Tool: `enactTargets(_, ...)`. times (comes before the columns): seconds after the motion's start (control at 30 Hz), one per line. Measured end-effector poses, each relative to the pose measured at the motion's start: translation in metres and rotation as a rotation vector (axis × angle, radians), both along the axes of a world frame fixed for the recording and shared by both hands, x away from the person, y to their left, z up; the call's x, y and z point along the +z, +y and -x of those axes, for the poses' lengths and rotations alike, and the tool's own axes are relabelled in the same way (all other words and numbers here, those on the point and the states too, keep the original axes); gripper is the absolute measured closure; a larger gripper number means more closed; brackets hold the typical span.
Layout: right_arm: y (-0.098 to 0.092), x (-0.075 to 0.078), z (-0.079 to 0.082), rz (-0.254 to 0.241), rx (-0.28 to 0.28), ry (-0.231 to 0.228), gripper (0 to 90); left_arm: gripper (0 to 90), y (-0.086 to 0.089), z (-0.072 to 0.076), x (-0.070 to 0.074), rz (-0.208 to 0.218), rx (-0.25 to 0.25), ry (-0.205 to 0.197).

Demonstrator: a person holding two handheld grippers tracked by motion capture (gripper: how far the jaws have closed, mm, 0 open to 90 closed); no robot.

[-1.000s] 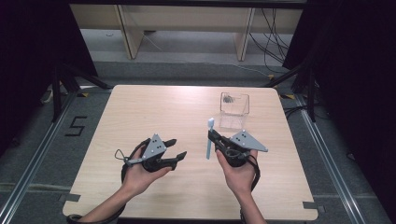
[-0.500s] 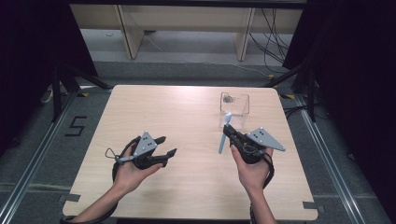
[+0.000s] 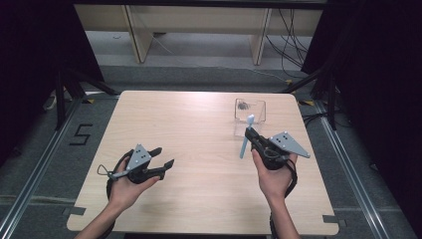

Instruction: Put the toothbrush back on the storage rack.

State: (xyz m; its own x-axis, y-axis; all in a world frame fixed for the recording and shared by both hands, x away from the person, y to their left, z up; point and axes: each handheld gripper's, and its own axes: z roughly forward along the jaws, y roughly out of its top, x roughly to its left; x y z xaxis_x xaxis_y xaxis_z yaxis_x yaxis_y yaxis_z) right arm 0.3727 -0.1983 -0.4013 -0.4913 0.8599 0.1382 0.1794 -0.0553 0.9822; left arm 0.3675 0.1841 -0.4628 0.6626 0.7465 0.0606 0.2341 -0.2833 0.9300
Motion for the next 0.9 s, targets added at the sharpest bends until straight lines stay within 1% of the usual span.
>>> enactTargets(0.03, -0.001, 0.001, -0.001, 0.001, -0.007, -0.001, 86.0, 37.3, 0.001, 0.0, -0.001, 0.008, 0.0, 0.0)
enactTargets(0.07, -0.001, 0.002, -0.001, 0.005, -0.007, 0.012, 86.1, 37.3, 0.003, 0.0, -0.003, 0.011, 0.003, 0.002)
enactTargets(0.1, -0.002, 0.002, -0.002, 0.014, -0.015, -0.002, 86.1, 37.2, 0.005, 0.001, -0.004, 0.006, 0.012, 0.007)
enactTargets(0.13, -0.002, 0.003, -0.003, 0.009, -0.012, 0.004, 86.0, 37.1, 0.005, 0.001, -0.004, 0.005, 0.015, 0.011)
enactTargets(0.2, -0.002, 0.004, -0.006, 0.01, -0.013, -0.013, 86.0, 37.0, 0.007, 0.001, -0.007, 0.012, 0.022, 0.016)
enactTargets(0.23, -0.003, 0.005, -0.007, 0.024, -0.016, -0.014, 86.0, 37.0, 0.008, 0.001, -0.007, 0.012, 0.021, 0.017)
enactTargets(0.3, -0.002, 0.006, -0.008, 0.016, -0.016, 0.0, 86.0, 36.9, 0.008, 0.001, -0.009, 0.023, 0.024, 0.02)
enactTargets(0.33, -0.003, 0.007, -0.009, 0.031, -0.022, -0.015, 86.1, 36.9, 0.009, 0.001, -0.01, 0.023, 0.024, 0.019)
enactTargets(0.37, -0.004, 0.007, -0.01, 0.035, -0.022, -0.016, 86.1, 37.0, 0.009, 0.001, -0.011, 0.029, 0.023, 0.019)
enactTargets(0.43, -0.005, 0.008, -0.012, 0.033, -0.026, -0.018, 86.0, 36.9, 0.009, 0.001, -0.012, 0.032, 0.023, 0.017)
enactTargets(0.47, -0.005, 0.009, -0.012, 0.03, -0.027, -0.021, 86.1, 36.9, 0.009, 0.002, -0.012, 0.023, 0.031, 0.022)
enactTargets(0.5, -0.004, 0.009, -0.012, 0.019, -0.028, -0.003, 86.0, 36.9, 0.01, 0.001, -0.012, 0.025, 0.031, 0.022)
enactTargets(0.53, -0.006, 0.01, -0.014, 0.038, -0.035, -0.029, 86.0, 36.9, 0.01, 0.001, -0.012, 0.027, 0.032, 0.022)
enactTargets(0.57, -0.006, 0.01, -0.014, 0.021, -0.031, -0.012, 86.0, 36.9, 0.01, 0.001, -0.012, 0.028, 0.033, 0.021)
enactTargets(0.6, -0.006, 0.011, -0.014, 0.018, -0.034, -0.01, 86.0, 36.9, 0.01, 0.001, -0.012, 0.028, 0.034, 0.021)
enactTargets(0.63, -0.007, 0.011, -0.015, 0.016, -0.036, -0.016, 86.1, 36.9, 0.011, 0.001, -0.012, 0.03, 0.035, 0.02)
enactTargets(0.67, -0.009, 0.012, -0.016, 0.03, -0.04, -0.016, 86.0, 36.9, 0.011, 0.001, -0.012, 0.031, 0.036, 0.019)
enactTargets(0.7, -0.008, 0.013, -0.017, 0.022, -0.047, -0.019, 86.0, 36.9, 0.011, 0.0, -0.012, 0.032, 0.037, 0.018)
enactTargets(0.73, -0.009, 0.013, -0.018, 0.015, -0.04, -0.019, 86.0, 36.9, 0.011, 0.0, -0.012, 0.034, 0.037, 0.018)
enactTargets(0.8, -0.012, 0.015, -0.02, 0.035, -0.06, -0.029, 86.0, 36.9, 0.011, 0.0, -0.013, 0.036, 0.037, 0.018)
enactTargets(0.83, -0.012, 0.015, -0.02, 0.035, -0.06, -0.029, 86.0, 36.9, 0.011, 0.0, -0.013, 0.029, 0.04, 0.021)
enactTargets(0.87, -0.012, 0.015, -0.022, 0.025, -0.063, -0.031, 86.0, 36.9, 0.011, 0.0, -0.014, 0.037, 0.034, 0.017)
enactTargets(0.9, -0.014, 0.016, -0.024, 0.033, -0.068, -0.046, 86.0, 36.8, 0.011, 0.0, -0.014, 0.033, 0.038, 0.022)
